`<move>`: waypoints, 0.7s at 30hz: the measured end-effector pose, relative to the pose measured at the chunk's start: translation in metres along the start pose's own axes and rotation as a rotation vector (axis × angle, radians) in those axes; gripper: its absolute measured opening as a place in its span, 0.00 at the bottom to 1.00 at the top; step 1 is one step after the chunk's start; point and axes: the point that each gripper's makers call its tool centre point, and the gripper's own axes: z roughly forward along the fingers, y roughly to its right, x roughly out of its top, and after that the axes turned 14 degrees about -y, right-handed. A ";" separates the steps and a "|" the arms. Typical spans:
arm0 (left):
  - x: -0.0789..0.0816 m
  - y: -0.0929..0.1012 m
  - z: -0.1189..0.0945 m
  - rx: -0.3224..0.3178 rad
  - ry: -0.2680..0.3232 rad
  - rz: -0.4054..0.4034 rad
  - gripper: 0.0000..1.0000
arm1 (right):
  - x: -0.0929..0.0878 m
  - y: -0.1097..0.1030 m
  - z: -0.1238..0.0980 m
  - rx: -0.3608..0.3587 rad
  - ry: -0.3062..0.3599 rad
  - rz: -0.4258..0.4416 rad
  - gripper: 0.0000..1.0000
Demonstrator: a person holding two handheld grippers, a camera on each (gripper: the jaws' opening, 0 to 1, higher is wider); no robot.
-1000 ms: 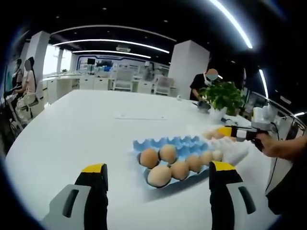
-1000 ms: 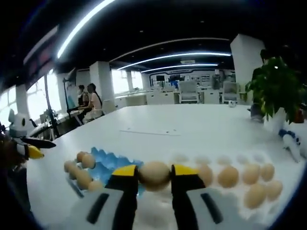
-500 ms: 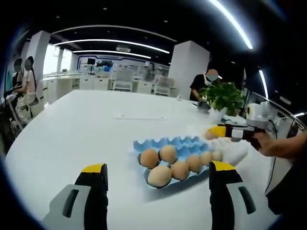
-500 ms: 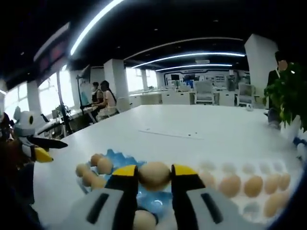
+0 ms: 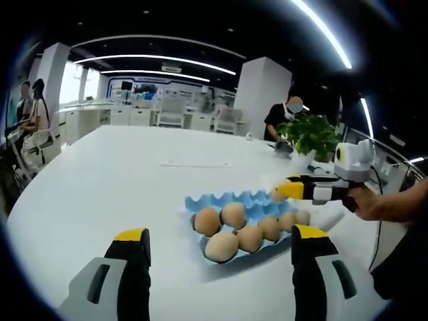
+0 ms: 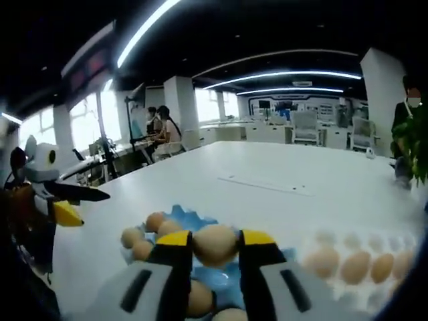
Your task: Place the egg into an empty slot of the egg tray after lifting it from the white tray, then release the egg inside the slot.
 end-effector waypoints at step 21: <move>-0.002 0.005 -0.005 -0.016 0.007 0.035 0.87 | -0.008 -0.029 0.036 0.093 -0.059 -0.090 0.27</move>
